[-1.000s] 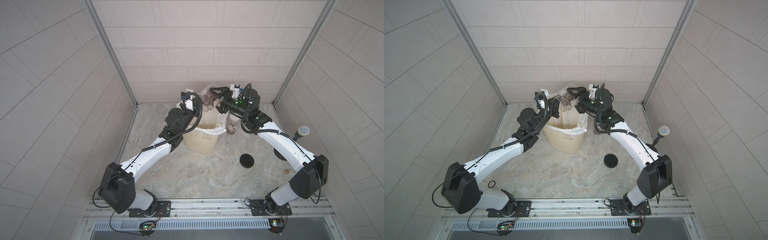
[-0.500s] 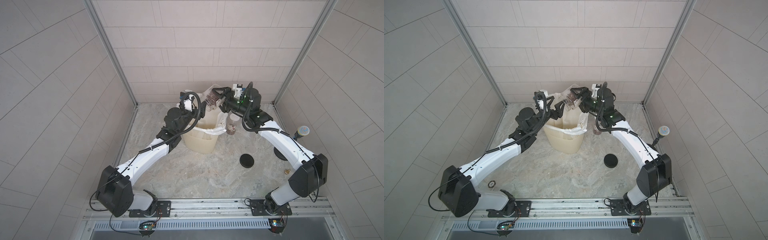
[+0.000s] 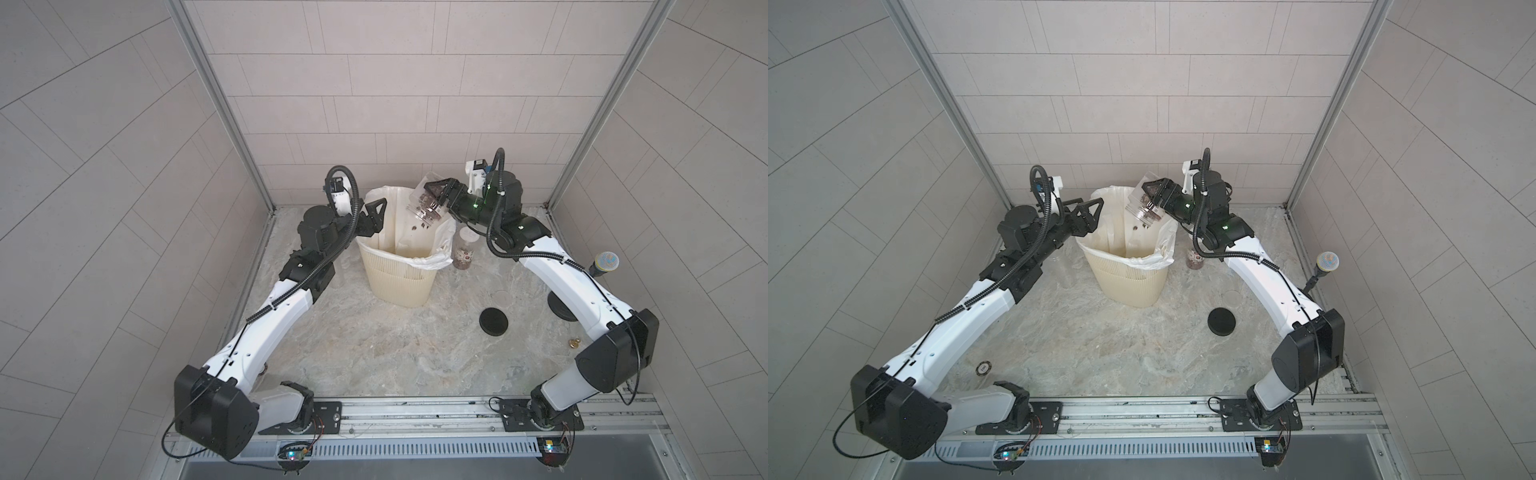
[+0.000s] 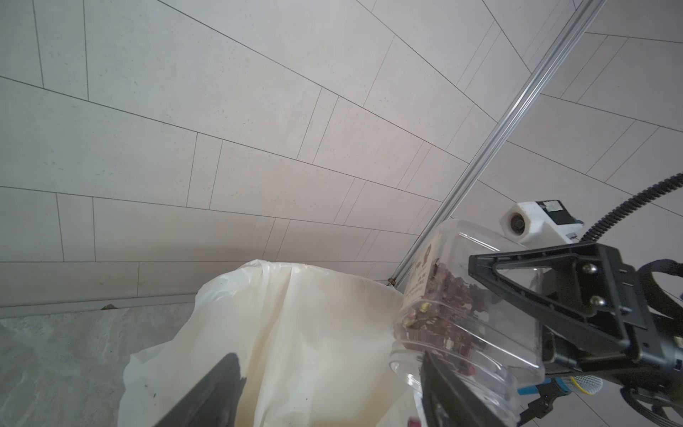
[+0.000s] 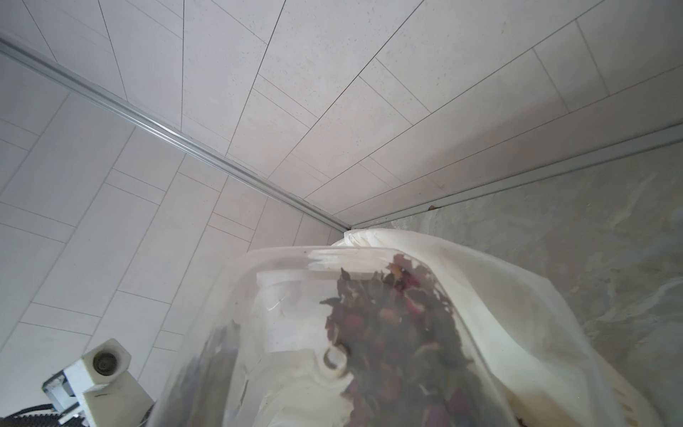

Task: Empty the moldy dried flower tea in the jars
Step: Pour the moldy dried flower tea into the trash bin.

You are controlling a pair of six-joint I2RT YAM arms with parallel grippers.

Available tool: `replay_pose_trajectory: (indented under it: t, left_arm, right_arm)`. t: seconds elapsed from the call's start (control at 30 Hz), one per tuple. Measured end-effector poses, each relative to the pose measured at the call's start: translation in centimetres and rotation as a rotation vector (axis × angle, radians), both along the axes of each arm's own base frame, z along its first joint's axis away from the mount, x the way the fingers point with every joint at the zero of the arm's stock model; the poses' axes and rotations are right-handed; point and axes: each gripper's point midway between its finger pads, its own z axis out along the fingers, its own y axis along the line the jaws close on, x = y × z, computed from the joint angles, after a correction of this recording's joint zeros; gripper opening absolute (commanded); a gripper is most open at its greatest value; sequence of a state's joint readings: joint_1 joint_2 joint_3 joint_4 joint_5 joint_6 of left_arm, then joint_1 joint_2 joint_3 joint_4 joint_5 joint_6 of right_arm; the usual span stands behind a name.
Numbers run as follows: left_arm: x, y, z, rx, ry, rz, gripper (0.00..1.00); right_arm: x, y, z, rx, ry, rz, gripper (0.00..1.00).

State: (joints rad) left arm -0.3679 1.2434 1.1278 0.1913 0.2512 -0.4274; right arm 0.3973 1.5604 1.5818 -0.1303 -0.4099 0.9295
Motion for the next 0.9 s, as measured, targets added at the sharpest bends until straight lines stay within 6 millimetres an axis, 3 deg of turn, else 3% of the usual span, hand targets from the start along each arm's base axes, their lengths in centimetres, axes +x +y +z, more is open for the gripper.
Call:
replay_pose_trajectory:
  t: [0.13, 0.37, 0.5, 0.73, 0.9]
  left_arm:
    - [-0.2, 0.4, -0.6, -0.014, 0.047, -0.003, 0.79]
    - [0.1, 1.6, -1.8, -0.045, 0.120, 0.011, 0.78]
    - [0.3, 2.1, -1.8, -0.063, 0.131, 0.019, 0.78]
    - [-0.1, 2.5, -1.3, -0.079, 0.130, 0.020, 0.78]
    - [-0.1, 2.6, -1.6, -0.076, 0.142, 0.019, 0.78]
  right_arm:
    - [-0.1, 0.3, -0.1, -0.130, -0.097, 0.019, 0.62]
    - [-1.7, 2.6, 1.2, -0.403, -0.324, 0.091, 0.62]
    - [-1.8, 2.7, 0.7, -0.532, -0.379, 0.082, 0.63]
    - [-1.5, 2.6, 1.2, -0.547, -0.413, 0.081, 0.62]
    - [-2.1, 4.3, 1.5, -0.519, -0.447, 0.134, 0.61]
